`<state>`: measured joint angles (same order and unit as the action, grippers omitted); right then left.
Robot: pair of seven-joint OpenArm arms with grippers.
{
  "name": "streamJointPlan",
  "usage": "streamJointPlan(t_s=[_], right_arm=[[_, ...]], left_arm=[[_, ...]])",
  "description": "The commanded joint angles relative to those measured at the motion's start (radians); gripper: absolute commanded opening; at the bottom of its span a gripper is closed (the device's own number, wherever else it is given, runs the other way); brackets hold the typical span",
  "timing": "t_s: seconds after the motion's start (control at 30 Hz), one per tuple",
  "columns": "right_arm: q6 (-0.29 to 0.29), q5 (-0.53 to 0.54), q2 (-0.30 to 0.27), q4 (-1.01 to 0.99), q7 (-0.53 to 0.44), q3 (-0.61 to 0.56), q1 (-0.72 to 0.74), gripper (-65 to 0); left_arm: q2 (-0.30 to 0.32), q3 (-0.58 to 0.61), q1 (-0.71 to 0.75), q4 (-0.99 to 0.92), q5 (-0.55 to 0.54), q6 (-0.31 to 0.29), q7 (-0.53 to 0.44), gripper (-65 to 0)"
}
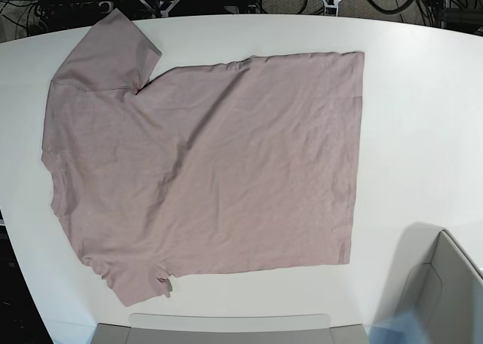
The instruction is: Fold the T-shirt properly
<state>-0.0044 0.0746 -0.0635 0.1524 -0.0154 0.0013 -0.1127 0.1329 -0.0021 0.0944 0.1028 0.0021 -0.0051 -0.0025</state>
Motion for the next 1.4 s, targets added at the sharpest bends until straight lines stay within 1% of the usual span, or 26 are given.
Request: streamJointPlan(t_s=[0.0, 0.1, 0.17, 0.37, 0.57, 0.67, 0.73, 0.8, 0.87, 0.93, 1.03, 1.13, 1.17, 1.2, 1.23, 1.37], right_arm=[[-0.001, -0.009, -0.005, -0.004, 0.01, -0.001, -0.018, -65.0], [-0.001, -0.052, -0.005, -0.001, 0.009, 0.007, -0.014, -65.0], [-0.001, -0.034, -0.006, -0.007, 0.016, 0.013, -0.014, -65.0], [-0.001, 0.133, -0.049, -0.007, 0.012, 0.104, -0.022, -65.0], [0.004, 0.255, -0.058, -0.003, 0.01, 0.168, -0.006, -65.0], [0.005, 0.345, -0.083, -0.009, 0.01, 0.223, -0.006, -65.0], [0.005, 0.416, -0.086, -0.017, 0.01, 0.273, -0.003, -65.0], [0.005, 0.462, -0.086, -0.049, 0.01, 0.303, 0.006, -65.0], [0.005, 0.468, -0.088, -0.103, 0.016, 0.314, 0.023, -65.0], [0.005, 0.497, -0.083, -0.115, 0.01, 0.316, 0.025, -65.0], [0.005, 0.555, -0.077, -0.063, 0.009, 0.316, 0.003, -65.0], [0.005, 0.612, -0.088, -0.032, 0.009, 0.312, -0.023, -65.0], [0.005, 0.614, -0.094, -0.029, 0.012, 0.305, -0.023, -65.0], [0.005, 0.594, -0.097, -0.032, 0.016, 0.297, -0.023, -65.0], [0.005, 0.551, -0.097, -0.033, 0.016, 0.265, -0.017, -65.0], [0.004, 0.301, -0.094, -0.033, 0.016, 0.072, -0.02, -65.0]], left_arm=[[0.001, -0.002, 0.0, 0.001, 0.0, 0.001, -0.006, -64.8], [0.001, 0.003, 0.006, 0.001, 0.0, 0.001, -0.006, -64.8], [0.0, 0.003, 0.008, 0.001, 0.0, 0.001, -0.006, -64.8], [-0.009, 0.003, 0.008, 0.001, 0.0, 0.001, -0.006, -64.8], [-0.014, 0.004, 0.008, 0.001, 0.005, 0.001, -0.006, -64.8], [-0.028, 0.004, 0.008, 0.001, 0.005, 0.001, -0.006, -64.8], [-0.037, 0.004, 0.008, 0.001, 0.005, 0.001, -0.006, -64.8], [-0.045, 0.004, 0.008, 0.001, 0.005, 0.001, -0.006, -64.8], [-0.046, 0.004, 0.008, 0.001, 0.005, 0.001, -0.006, -64.8], [-0.046, 0.006, 0.009, 0.001, 0.005, 0.001, -0.006, -64.8], [-0.045, 0.006, 0.009, 0.001, 0.005, 0.001, -0.006, -64.8], [-0.045, 0.006, 0.009, 0.001, 0.005, 0.001, -0.006, -64.8], [-0.045, 0.006, 0.009, 0.001, 0.005, 0.001, -0.006, -64.8], [-0.043, 0.006, 0.009, 0.001, 0.005, 0.001, -0.006, -64.8], [-0.043, 0.006, 0.009, 0.001, 0.005, 0.001, -0.006, -64.8], [-0.045, 0.006, 0.008, 0.001, 0.005, 0.001, -0.006, -64.8]])
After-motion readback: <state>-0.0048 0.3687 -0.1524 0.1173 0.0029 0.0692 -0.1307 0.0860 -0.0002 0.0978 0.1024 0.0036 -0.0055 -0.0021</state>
